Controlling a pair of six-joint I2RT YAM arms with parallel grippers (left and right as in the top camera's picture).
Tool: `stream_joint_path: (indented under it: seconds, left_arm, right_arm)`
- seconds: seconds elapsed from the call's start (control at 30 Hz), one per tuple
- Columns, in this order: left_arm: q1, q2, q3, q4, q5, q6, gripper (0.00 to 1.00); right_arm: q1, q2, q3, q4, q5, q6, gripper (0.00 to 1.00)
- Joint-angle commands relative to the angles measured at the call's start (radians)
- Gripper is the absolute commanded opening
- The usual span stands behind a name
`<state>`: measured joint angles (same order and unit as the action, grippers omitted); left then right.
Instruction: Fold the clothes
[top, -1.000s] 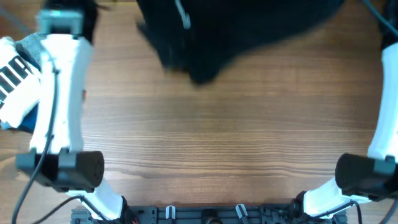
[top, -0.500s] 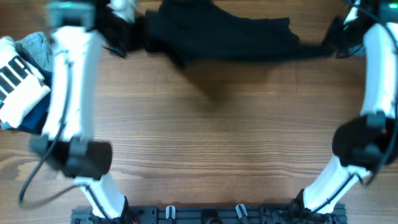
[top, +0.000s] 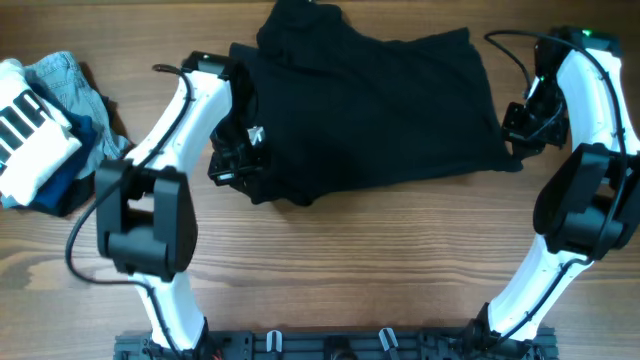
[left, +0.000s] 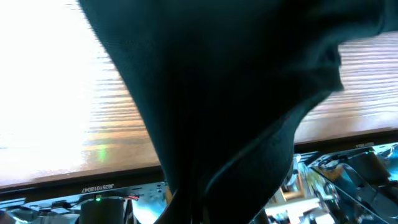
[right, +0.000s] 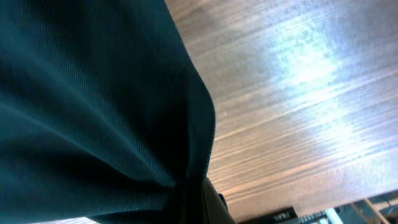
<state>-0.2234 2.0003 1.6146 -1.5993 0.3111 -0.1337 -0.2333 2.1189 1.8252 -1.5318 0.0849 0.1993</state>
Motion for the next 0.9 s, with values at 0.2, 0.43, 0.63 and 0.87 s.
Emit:
stream_joint_path:
  seconds: [0.2,0.43,0.63,0.87]
  left_arm:
    - [0.004,-0.297,-0.001,0.021,-0.194,-0.193,0.04]
    - [0.004,-0.347,-0.082,0.063,-0.29,-0.272,0.04]
    - [0.042,-0.38,-0.249,0.18,-0.286,-0.271,0.04]
    - [0.168,-0.409,-0.36,0.234,-0.257,-0.253,0.04]
  right_arm:
    - [-0.013,-0.113,-0.081,0.006,-0.106,-0.051,0.04]
    - [-0.014,-0.254,-0.372,0.194,-0.191,-0.036,0.04]
    - [-0.015,-0.339,-0.518,0.278,-0.187,-0.006,0.04]
    - [-0.02,-0.443,-0.605,0.327,-0.074,0.147,0.04]
